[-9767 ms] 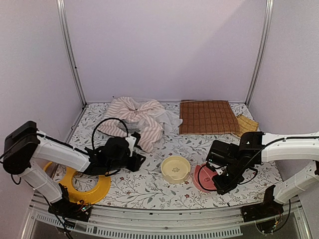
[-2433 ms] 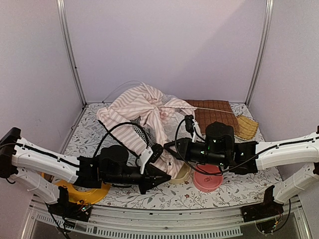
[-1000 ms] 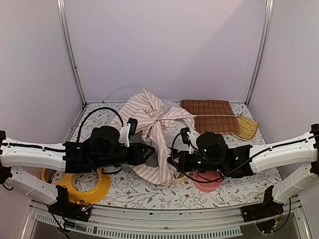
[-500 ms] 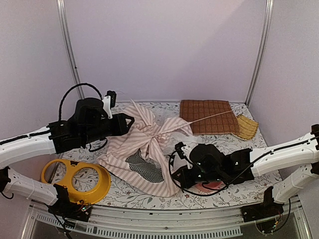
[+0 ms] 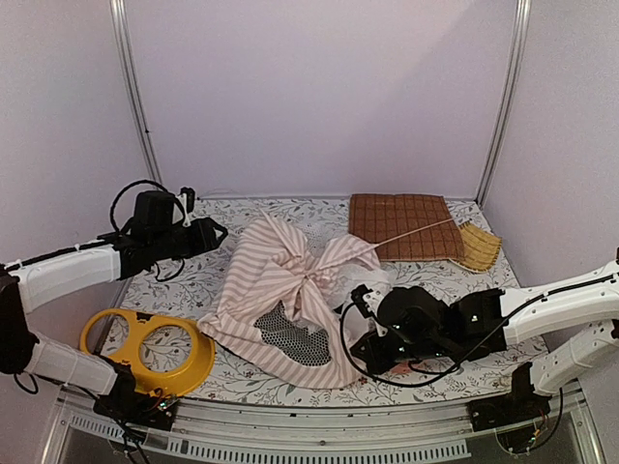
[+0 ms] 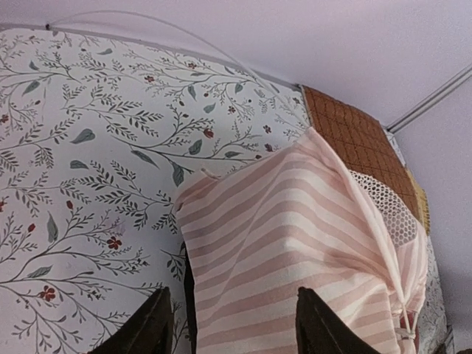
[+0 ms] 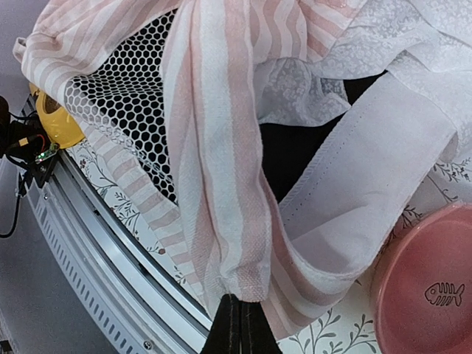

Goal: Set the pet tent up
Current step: Adjust the tent at the center of the board.

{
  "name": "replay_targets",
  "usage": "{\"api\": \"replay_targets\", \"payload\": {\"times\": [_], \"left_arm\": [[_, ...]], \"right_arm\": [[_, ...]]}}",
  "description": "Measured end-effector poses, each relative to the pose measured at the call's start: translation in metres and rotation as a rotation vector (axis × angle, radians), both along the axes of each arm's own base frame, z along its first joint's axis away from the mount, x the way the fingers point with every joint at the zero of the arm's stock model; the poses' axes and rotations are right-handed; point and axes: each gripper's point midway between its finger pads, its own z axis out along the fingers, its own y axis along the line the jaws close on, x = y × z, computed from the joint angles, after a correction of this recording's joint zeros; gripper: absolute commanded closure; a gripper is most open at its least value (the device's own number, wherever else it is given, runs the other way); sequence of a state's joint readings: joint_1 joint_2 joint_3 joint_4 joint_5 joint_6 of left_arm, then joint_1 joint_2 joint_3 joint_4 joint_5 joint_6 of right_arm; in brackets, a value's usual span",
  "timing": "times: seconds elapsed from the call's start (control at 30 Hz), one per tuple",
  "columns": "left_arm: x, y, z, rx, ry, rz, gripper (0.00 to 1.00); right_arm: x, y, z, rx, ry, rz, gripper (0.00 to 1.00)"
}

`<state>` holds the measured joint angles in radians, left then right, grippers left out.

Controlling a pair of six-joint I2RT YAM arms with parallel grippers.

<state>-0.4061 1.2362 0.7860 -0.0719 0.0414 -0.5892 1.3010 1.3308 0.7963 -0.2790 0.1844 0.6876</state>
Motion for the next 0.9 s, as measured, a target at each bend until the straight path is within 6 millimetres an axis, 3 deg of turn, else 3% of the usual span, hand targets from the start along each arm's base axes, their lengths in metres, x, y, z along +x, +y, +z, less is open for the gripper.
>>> {"api": "replay_targets", "payload": {"times": [0.3, 0.37, 0.5, 0.6, 0.73, 0.9], "left_arm": [[0.021, -0.049, -0.028, -0.123, 0.073, -0.194, 0.42], [0.026, -0.057, -0.033, -0.142, 0.080, -0.218, 0.56], [0.037, -0.067, -0.037, -0.158, 0.094, -0.244, 1.00], [0.053, -0.069, -0.032, -0.135, 0.078, -0.233, 1.00], [0.072, -0.051, -0.026, -0.090, 0.045, -0.155, 1.00], [0.101, 0.013, -0.024, -0.058, 0.027, 0.025, 1.00]], "right_arm": [[-0.002, -0.006, -0.006, -0.039, 0.004, 0.004, 1.00], [-0.001, -0.005, -0.008, -0.045, 0.005, 0.006, 1.00], [-0.001, -0.002, -0.011, -0.055, 0.006, 0.010, 1.00], [-0.001, -0.002, -0.011, -0.056, 0.006, 0.010, 1.00], [-0.001, -0.002, -0.011, -0.055, 0.006, 0.011, 1.00], [-0.002, 0.000, -0.012, -0.041, 0.014, 0.015, 1.00]]}}
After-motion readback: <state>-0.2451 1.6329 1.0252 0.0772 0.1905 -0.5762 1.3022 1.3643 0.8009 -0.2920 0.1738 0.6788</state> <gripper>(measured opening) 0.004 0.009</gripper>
